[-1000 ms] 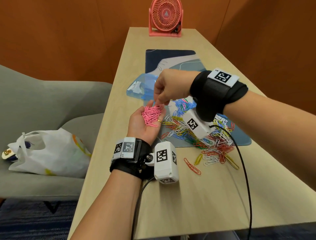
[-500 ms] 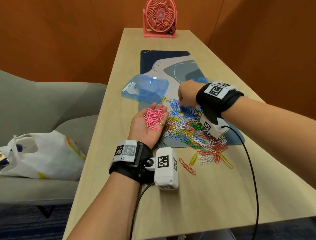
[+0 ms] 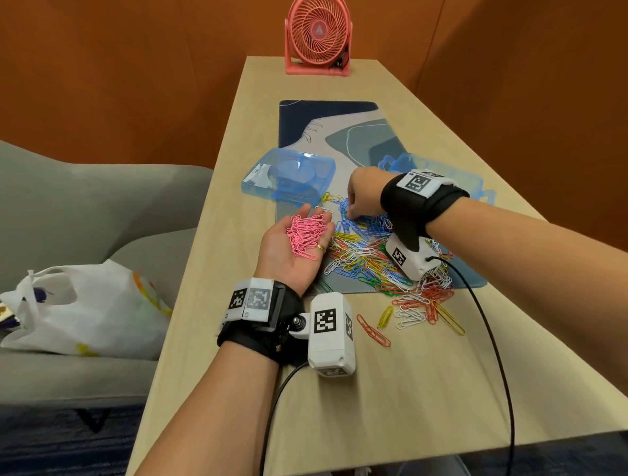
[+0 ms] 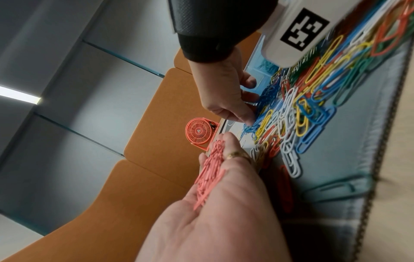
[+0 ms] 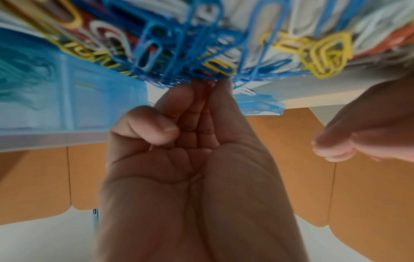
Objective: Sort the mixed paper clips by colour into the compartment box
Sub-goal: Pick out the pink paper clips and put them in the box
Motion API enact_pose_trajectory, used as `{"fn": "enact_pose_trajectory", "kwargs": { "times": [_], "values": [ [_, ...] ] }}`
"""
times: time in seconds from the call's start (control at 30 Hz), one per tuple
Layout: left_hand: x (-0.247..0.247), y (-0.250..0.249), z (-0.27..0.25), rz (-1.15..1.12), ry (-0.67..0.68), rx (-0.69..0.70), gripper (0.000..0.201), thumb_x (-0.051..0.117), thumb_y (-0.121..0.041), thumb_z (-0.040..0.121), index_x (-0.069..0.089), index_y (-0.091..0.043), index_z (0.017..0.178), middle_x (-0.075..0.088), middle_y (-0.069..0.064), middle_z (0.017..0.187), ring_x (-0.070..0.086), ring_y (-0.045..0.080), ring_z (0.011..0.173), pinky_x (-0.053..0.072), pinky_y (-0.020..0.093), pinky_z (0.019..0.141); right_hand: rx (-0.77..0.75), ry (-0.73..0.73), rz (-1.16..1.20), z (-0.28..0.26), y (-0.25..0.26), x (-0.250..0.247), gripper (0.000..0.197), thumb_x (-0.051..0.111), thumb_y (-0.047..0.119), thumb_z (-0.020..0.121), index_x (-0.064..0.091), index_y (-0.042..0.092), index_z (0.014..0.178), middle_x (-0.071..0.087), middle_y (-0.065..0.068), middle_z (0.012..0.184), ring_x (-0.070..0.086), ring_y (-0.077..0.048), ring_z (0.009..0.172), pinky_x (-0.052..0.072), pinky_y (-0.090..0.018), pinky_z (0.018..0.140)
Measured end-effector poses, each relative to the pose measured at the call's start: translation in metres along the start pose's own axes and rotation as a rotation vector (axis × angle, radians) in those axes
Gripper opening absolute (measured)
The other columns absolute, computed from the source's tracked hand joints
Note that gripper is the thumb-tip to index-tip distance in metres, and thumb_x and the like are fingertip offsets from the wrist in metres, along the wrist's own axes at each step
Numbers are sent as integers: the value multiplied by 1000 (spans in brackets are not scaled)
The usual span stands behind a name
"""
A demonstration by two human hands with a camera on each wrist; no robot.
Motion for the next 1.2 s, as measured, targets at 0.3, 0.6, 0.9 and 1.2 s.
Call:
{"fn": "enact_pose_trajectory", "kwargs": {
  "times": [0.3,0.6,0.9,1.2],
  "values": [
    [1,-1,0,4,-2,-1,37,29,-21,102,58,-3,88,59,17,92,57,31,86,45,41,84,33,47,31,-2,-5,-7,16,66,7,73,74,-1,85,73,-15,89,69,-29,83,55,-33,71],
    [1,-2,0,-7,9,1,38,28,-23,102,57,-3,89,59,18,93,57,31,88,44,42,92,93,92,109,8,-10,-12,24,71,0,73,72,-4,97,73,-20,91,70,-25,77,57,-43,82],
    [3,-1,0,-8,24,0,35,30,-22,101,58,-4,89,60,17,95,58,31,89,56,38,71,125,-23,-60,14,-5,-20,35,69,8,82,45,6,57,62,-14,78,55,-27,75,44,-28,54],
    [1,-1,1,-26,16,-1,38,29,-23,102,58,-3,88,60,18,93,58,31,88,55,38,73,102,42,-53,12,9,-13,25,76,15,74,53,6,70,59,-10,74,57,-30,75,50,-33,68]
  ]
}}
Point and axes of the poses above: each hand's wrist, its own z-axis towards the middle knuckle, its own x-axis out of the palm, y = z × x, the point moved 8 cm from there along z, towards the middle knuckle
